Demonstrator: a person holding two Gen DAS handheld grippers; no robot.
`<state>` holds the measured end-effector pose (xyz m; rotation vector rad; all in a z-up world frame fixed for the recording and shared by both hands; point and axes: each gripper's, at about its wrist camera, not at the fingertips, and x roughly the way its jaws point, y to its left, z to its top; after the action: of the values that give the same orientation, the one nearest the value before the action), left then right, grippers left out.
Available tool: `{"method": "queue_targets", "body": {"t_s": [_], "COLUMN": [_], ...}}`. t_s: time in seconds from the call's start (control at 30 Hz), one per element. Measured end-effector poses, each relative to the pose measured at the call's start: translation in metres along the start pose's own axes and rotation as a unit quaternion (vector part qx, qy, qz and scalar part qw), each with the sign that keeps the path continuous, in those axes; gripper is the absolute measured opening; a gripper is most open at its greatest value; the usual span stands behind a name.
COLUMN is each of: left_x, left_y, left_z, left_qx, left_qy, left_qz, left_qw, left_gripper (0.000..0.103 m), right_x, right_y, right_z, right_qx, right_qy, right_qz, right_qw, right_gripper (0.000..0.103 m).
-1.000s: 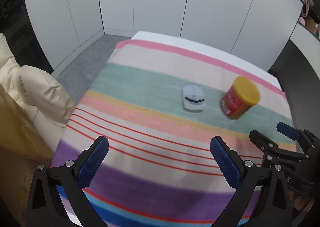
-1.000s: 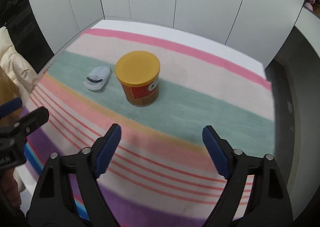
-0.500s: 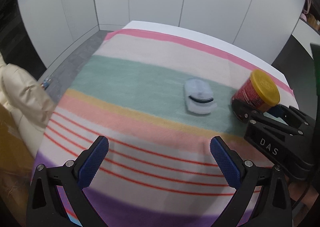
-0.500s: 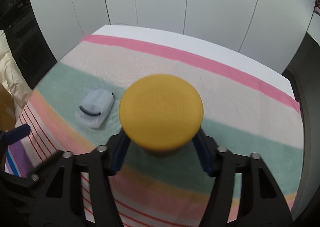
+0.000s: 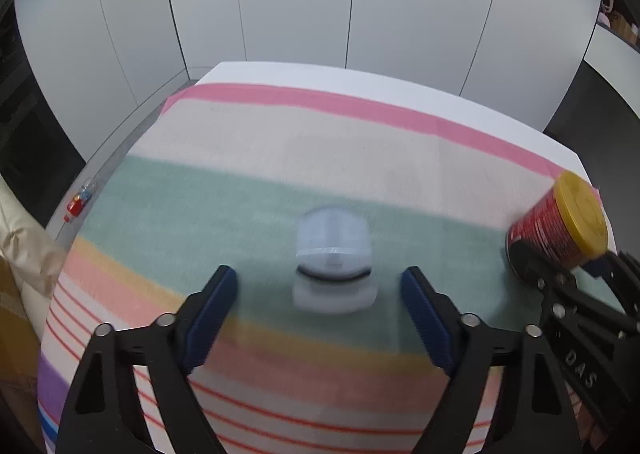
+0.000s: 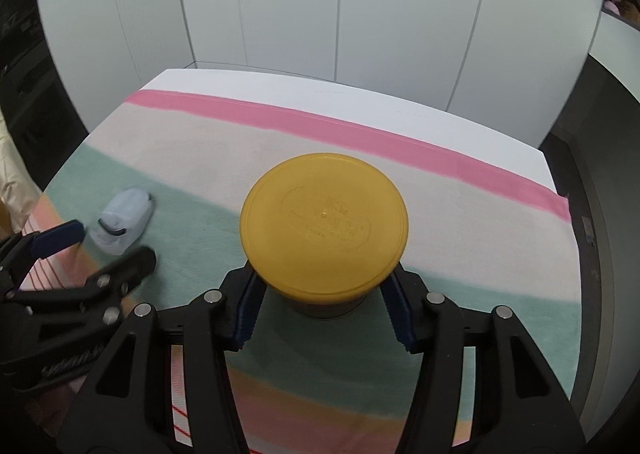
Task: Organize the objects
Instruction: 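Grasp the yellow-lidded can with the right tool while the left tool grasps the clear curler case, then lift and carry the can with the right tool while the left tool carries the clear case toward the box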
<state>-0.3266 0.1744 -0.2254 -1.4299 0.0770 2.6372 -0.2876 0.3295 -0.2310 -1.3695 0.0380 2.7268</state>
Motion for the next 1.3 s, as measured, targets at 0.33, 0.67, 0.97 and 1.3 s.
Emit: {"method": "queue_targets", "body": {"t_s": [0.33,0.67,0.97,1.3], "left_x": [-0.019,-0.08,-0.156,-0.247], "left_y": [-0.003,0.0,0.008,0.022], "left_z": [0.007,-0.005,-0.026,-0.061], "left_qx": [0.015,0.017,0.014,0.024], "left_qy": [0.012,0.012,0.0,-0.027], "left_qz": [-0.012,-0.036,-0.05,-0.054], "left_qw": [0.9998,0.9991,0.9987,0.9979], "left_gripper": [0.036,0.036,0.036,0.036], "right_x": [-0.009,-0.059,-0.134,-0.228], "right_y": [-0.005,0.005,0.022,0.039], "right_z": [0.0,-0.007,-0.015,-0.03], "right_qx": [0.022,0.011,0.007,0.016], "right_qy": [0.011,0.015,0.018,0.016], "right_qz": [0.001,0.0,-0.006,0.005], "right_qw": [1.0,1.0,1.0,1.0], "right_gripper": [0.056,0.056,0.056,0.056]}}
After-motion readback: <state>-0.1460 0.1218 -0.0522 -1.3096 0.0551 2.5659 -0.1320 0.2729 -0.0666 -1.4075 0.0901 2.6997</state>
